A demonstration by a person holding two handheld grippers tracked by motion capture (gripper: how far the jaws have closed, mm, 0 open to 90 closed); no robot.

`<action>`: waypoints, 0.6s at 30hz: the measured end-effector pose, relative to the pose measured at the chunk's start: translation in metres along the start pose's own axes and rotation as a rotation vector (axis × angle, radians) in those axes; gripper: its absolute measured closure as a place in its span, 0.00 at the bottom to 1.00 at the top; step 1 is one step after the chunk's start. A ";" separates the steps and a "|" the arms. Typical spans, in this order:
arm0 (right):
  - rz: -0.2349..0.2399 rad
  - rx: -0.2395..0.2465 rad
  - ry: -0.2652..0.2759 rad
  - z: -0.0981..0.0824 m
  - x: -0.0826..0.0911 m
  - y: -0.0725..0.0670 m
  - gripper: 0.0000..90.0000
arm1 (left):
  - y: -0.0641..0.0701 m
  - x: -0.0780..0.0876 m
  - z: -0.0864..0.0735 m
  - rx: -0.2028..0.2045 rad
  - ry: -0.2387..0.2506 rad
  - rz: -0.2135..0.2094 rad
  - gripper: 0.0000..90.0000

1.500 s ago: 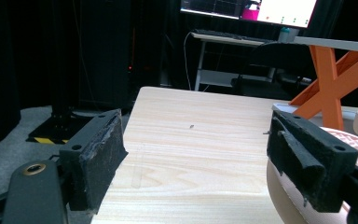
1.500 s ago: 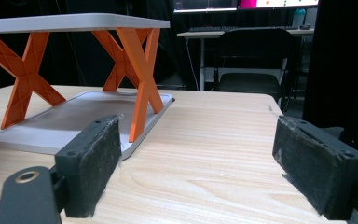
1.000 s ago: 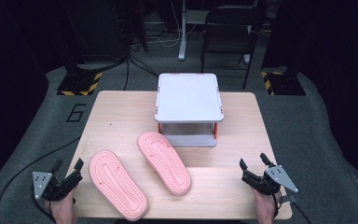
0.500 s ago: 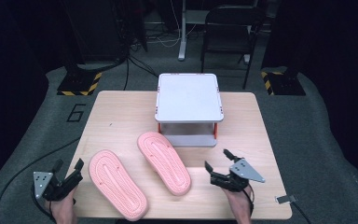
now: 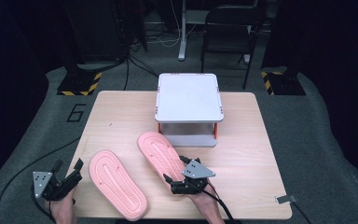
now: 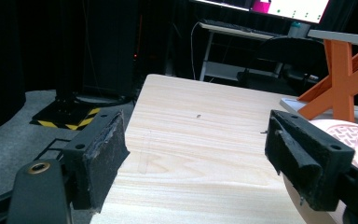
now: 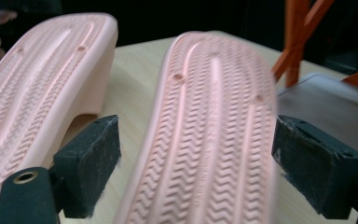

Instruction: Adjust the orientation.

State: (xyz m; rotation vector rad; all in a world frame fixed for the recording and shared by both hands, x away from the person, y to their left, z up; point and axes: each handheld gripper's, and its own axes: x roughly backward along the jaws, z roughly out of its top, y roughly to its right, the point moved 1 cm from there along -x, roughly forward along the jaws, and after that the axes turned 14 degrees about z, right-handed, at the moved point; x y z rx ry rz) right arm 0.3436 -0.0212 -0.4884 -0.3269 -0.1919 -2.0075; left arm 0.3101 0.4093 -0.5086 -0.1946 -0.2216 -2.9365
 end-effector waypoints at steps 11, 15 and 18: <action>0.032 0.032 -0.135 -0.011 -0.032 -0.001 0.16 | -0.002 -0.001 0.000 0.015 -0.005 0.009 0.23; -0.016 0.060 -0.173 -0.013 -0.034 0.002 0.16 | -0.002 0.000 0.000 0.014 -0.008 0.010 0.23; -0.059 0.069 -0.192 -0.014 -0.035 0.007 0.16 | -0.002 0.000 0.000 0.015 -0.010 0.009 0.23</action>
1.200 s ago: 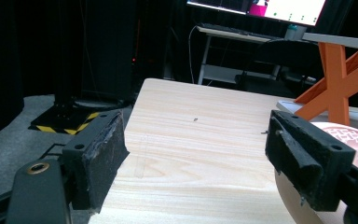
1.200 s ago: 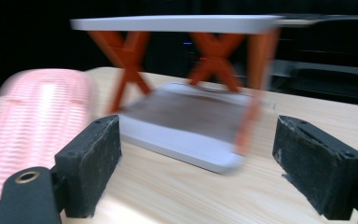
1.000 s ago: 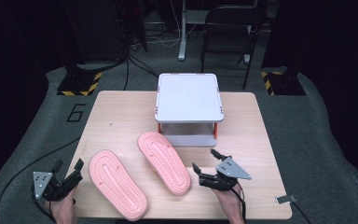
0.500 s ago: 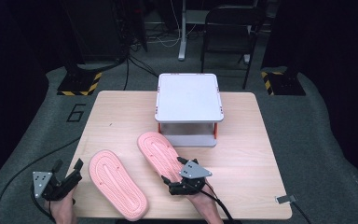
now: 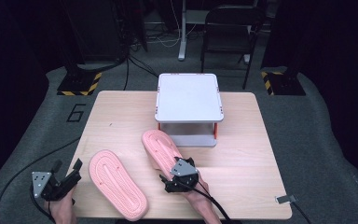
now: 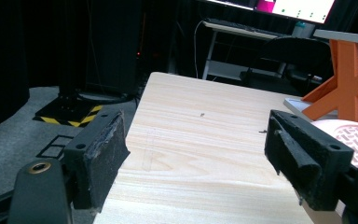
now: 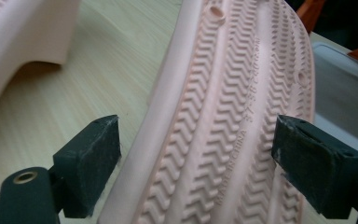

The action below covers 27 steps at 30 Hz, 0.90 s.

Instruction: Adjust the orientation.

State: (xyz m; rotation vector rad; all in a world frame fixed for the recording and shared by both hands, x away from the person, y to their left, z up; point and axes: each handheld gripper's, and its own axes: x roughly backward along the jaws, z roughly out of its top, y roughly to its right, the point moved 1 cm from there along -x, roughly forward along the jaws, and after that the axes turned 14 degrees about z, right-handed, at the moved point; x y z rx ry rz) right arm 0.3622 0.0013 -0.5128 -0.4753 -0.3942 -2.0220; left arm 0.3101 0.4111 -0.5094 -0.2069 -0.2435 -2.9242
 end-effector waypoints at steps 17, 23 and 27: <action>-0.074 -0.068 -0.009 -0.020 0.024 0.039 0.64 | -0.002 0.000 0.000 0.010 -0.002 0.010 0.23; -0.074 -0.089 0.021 -0.027 0.042 0.032 0.67 | -0.005 0.001 0.000 0.007 -0.008 0.012 0.23; -0.085 -0.130 0.051 -0.042 0.070 0.017 0.67 | -0.005 0.001 0.000 0.012 -0.004 0.011 0.23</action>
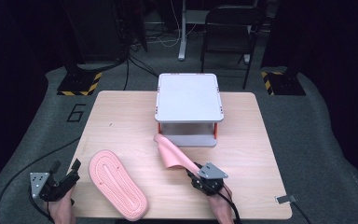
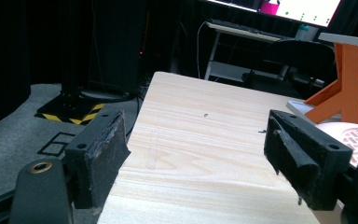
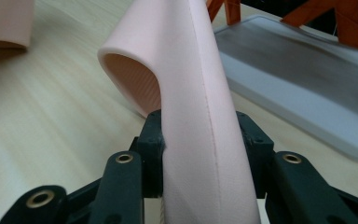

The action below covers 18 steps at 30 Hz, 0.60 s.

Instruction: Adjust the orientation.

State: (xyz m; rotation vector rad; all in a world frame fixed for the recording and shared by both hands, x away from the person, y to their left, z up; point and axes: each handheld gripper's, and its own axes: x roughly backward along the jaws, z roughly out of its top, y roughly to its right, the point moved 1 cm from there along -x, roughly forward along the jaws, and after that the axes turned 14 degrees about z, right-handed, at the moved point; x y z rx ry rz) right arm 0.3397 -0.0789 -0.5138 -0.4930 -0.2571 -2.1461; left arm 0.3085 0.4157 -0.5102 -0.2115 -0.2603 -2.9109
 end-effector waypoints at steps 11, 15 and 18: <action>-0.042 -0.058 0.061 -0.027 0.054 -0.004 0.50 | 0.004 -0.001 -0.001 -0.001 0.002 -0.010 0.23; -0.063 -0.001 0.080 -0.011 0.055 -0.006 0.46 | 0.003 -0.001 -0.001 0.021 -0.002 -0.005 0.23; -0.053 0.094 0.077 0.005 0.055 -0.015 0.50 | 0.003 -0.001 -0.001 0.024 -0.002 -0.003 0.23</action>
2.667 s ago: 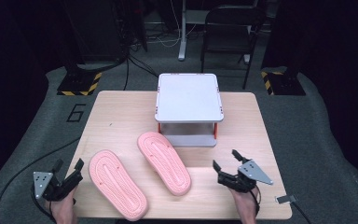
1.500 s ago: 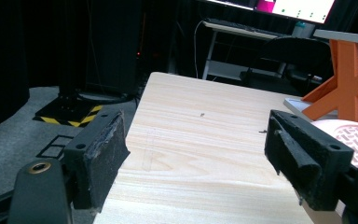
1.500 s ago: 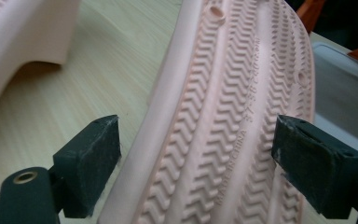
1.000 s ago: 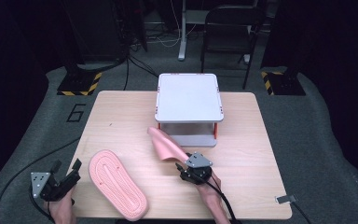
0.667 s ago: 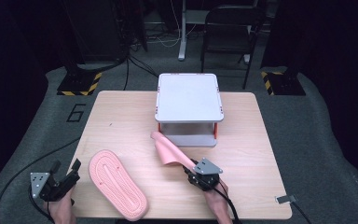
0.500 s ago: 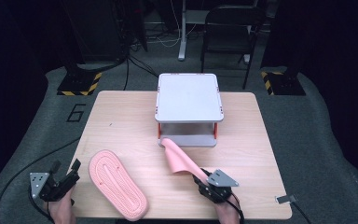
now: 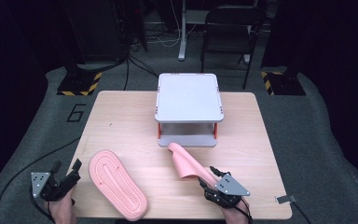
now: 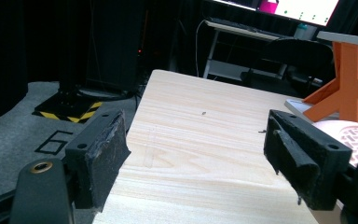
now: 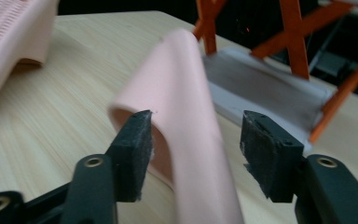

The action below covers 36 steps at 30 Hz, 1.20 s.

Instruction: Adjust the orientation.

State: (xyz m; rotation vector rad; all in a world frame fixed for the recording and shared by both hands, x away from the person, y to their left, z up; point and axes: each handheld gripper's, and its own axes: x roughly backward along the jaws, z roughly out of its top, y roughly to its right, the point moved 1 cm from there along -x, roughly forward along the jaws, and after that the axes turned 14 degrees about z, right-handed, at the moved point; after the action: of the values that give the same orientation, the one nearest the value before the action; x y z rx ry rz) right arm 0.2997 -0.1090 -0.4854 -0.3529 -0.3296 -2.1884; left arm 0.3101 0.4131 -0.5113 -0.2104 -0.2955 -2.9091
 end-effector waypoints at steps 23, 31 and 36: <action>-0.099 -0.037 -0.048 -0.008 -0.018 0.060 0.52 | -0.003 0.000 0.000 0.000 -0.013 0.003 0.24; -0.067 -0.147 -0.077 -0.043 -0.019 0.068 0.63 | -0.004 0.000 0.000 0.001 -0.015 0.005 0.24; -0.096 -0.186 -0.041 -0.046 -0.012 0.069 0.51 | -0.003 -0.001 0.000 0.003 -0.016 0.006 0.24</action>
State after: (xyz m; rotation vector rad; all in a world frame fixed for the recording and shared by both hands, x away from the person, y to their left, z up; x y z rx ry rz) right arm 0.3561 -0.1573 -0.5246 -0.4944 -0.1688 -2.3150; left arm 0.3100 0.4162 -0.5123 -0.2334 -0.3017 -2.9021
